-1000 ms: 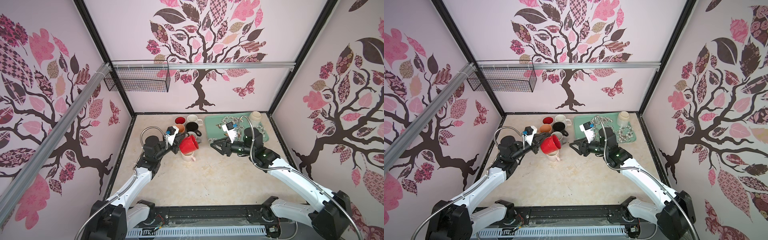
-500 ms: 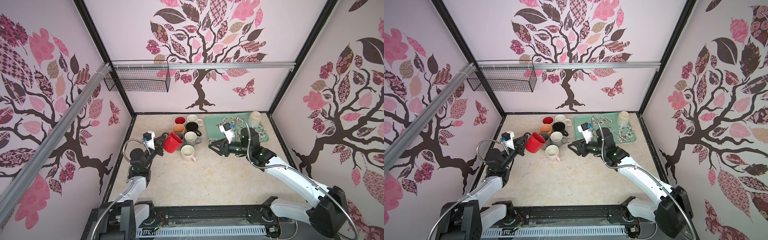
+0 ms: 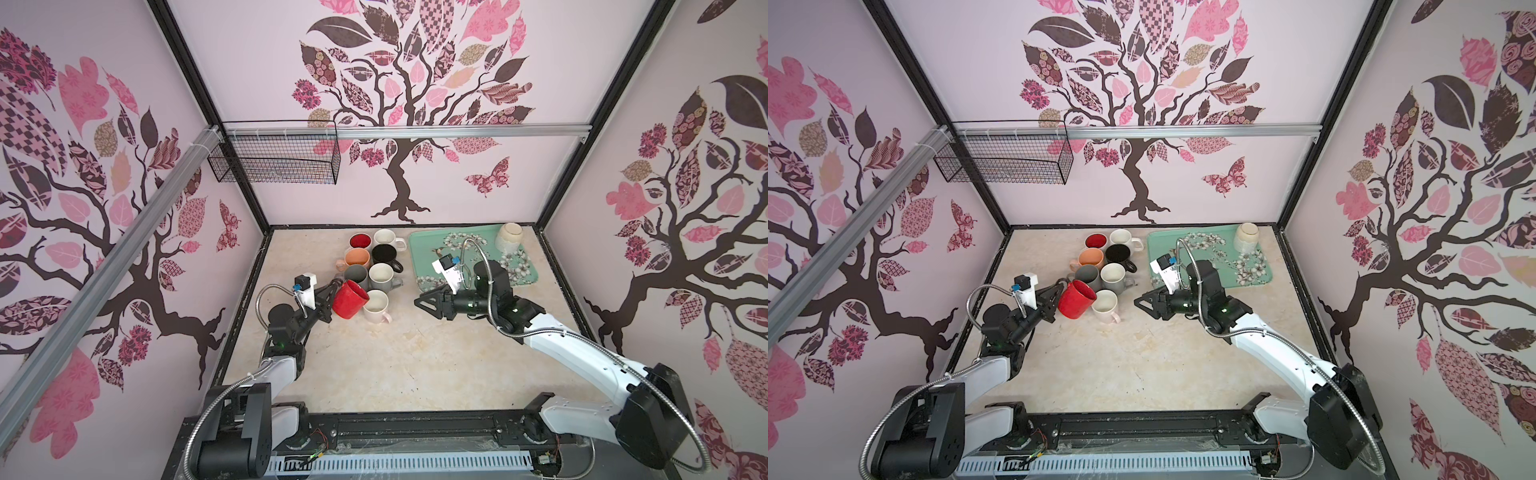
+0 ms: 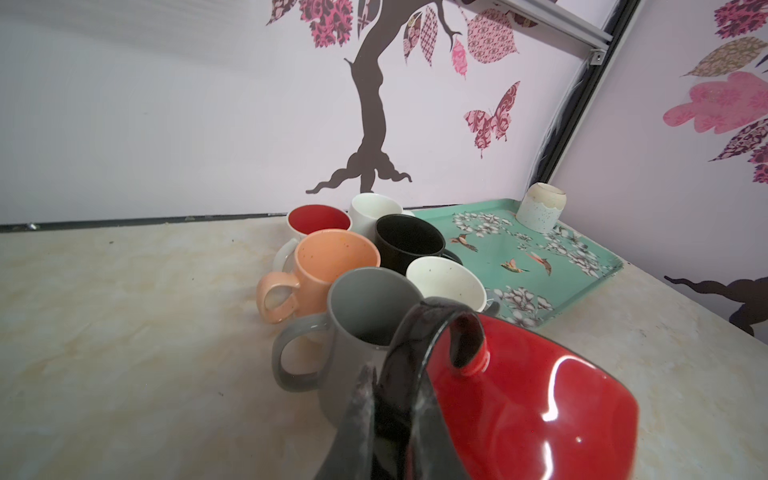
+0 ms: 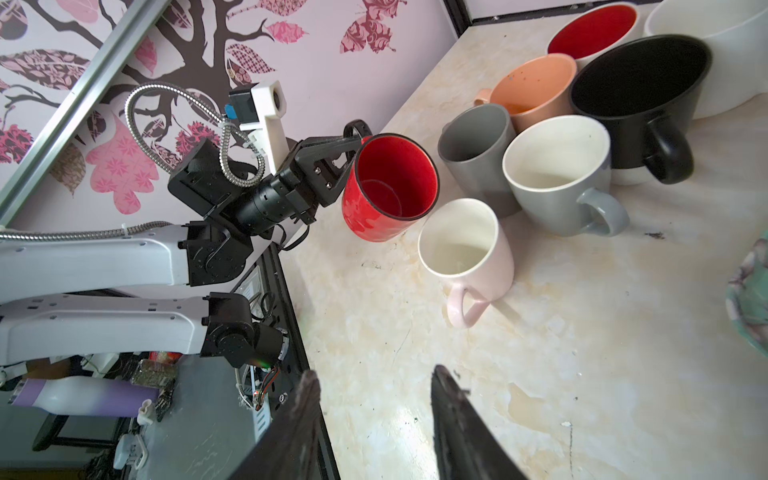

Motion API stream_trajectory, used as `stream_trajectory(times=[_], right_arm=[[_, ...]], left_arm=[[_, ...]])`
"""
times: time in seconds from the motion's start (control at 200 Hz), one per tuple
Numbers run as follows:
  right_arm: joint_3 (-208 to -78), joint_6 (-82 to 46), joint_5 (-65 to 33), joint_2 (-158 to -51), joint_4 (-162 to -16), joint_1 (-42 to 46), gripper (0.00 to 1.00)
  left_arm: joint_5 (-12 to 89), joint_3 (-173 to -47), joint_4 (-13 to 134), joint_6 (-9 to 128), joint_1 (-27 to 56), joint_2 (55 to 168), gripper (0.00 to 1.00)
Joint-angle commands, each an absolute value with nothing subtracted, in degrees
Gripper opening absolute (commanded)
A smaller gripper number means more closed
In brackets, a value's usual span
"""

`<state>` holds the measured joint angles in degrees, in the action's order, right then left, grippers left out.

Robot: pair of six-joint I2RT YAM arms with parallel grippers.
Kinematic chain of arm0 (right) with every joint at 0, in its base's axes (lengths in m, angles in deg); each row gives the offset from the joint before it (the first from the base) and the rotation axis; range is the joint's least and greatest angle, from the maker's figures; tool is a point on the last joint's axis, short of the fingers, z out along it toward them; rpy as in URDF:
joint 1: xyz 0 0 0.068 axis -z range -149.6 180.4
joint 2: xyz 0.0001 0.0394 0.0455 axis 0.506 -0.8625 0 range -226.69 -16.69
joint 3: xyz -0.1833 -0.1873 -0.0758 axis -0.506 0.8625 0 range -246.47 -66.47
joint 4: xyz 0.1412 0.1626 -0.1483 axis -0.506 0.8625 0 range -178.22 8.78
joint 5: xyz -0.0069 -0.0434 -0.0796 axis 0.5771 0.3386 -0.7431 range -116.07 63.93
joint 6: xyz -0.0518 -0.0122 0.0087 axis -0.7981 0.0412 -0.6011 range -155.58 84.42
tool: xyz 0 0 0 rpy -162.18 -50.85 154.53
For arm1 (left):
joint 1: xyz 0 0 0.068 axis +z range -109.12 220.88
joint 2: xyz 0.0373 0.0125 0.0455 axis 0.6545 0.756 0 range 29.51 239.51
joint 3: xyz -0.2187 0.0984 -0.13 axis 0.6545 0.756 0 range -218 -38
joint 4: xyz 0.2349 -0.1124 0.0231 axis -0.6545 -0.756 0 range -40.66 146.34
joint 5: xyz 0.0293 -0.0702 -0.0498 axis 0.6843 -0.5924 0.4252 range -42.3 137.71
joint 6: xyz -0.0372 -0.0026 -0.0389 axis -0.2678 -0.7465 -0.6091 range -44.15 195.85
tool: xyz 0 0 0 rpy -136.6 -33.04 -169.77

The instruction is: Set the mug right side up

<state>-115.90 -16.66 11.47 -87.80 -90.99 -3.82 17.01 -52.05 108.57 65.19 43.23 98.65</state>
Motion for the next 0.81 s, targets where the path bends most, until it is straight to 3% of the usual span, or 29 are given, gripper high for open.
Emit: stream_trajectory(times=[0.0, 0.31, 0.8], right_arm=[[-118.0, -20.3, 9.6, -91.0, -90.5, -7.6, 0.47], [-131.9, -25.6, 8.0, -108.4, -90.0, -16.4, 0.48], [-155.7, -36.6, 8.1, -127.4, -76.7, -17.8, 0.53]], left_arm=[[17.6, -50.2, 118.1, 62.4, 43.7, 99.3, 0.0], [16.4, -49.8, 119.9, 61.9, 44.3, 100.7, 0.0], [13.0, -51.2, 115.7, 64.3, 44.3, 98.7, 0.0]])
